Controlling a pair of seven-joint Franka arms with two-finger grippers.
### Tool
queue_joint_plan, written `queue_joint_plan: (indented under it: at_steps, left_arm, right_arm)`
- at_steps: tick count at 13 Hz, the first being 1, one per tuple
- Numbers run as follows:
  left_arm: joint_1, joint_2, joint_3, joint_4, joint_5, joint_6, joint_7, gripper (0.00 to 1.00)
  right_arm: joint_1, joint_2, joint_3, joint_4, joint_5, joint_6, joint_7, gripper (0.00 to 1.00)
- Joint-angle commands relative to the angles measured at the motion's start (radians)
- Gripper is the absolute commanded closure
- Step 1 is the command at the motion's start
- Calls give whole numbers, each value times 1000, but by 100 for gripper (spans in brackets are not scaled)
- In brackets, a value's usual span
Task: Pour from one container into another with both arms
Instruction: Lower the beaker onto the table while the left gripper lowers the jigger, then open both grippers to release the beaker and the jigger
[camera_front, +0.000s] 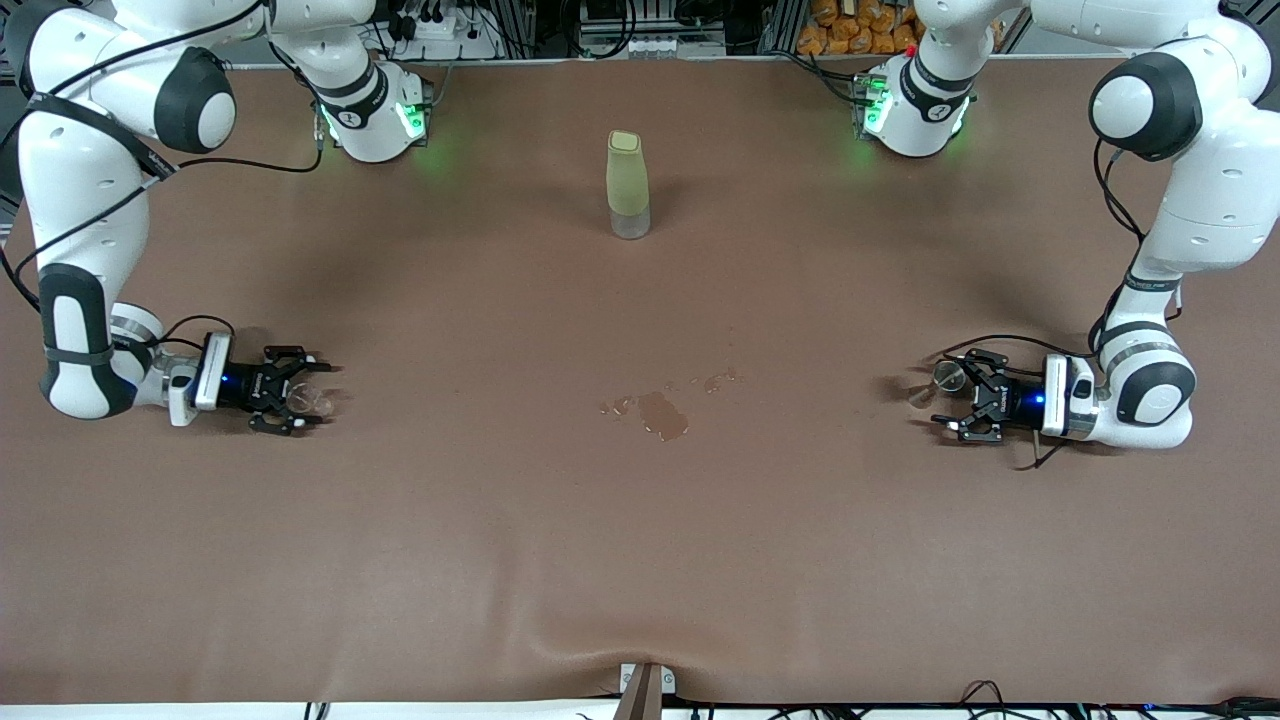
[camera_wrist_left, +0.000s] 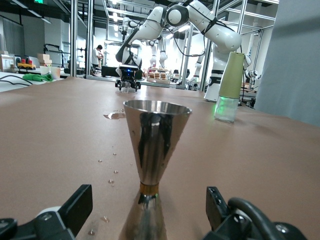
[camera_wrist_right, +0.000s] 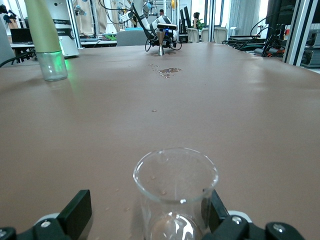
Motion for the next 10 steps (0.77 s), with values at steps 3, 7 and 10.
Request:
queue_joint_plan:
  at_steps: [3,7,10]
  left_arm:
    - [69,-55,-3,20,88,-31,-128,0]
    - [123,-110,0,23,111,-92,-350,0]
    - [142,-159,-6,69,210,-139,-553,0]
  right_arm:
    - [-20,-15,-57,27,-78,-85,10,0]
    - [-20,-29,-132,105,-152,-171,103,0]
    - [-10,-44,-225,224,-233,-280,249,0]
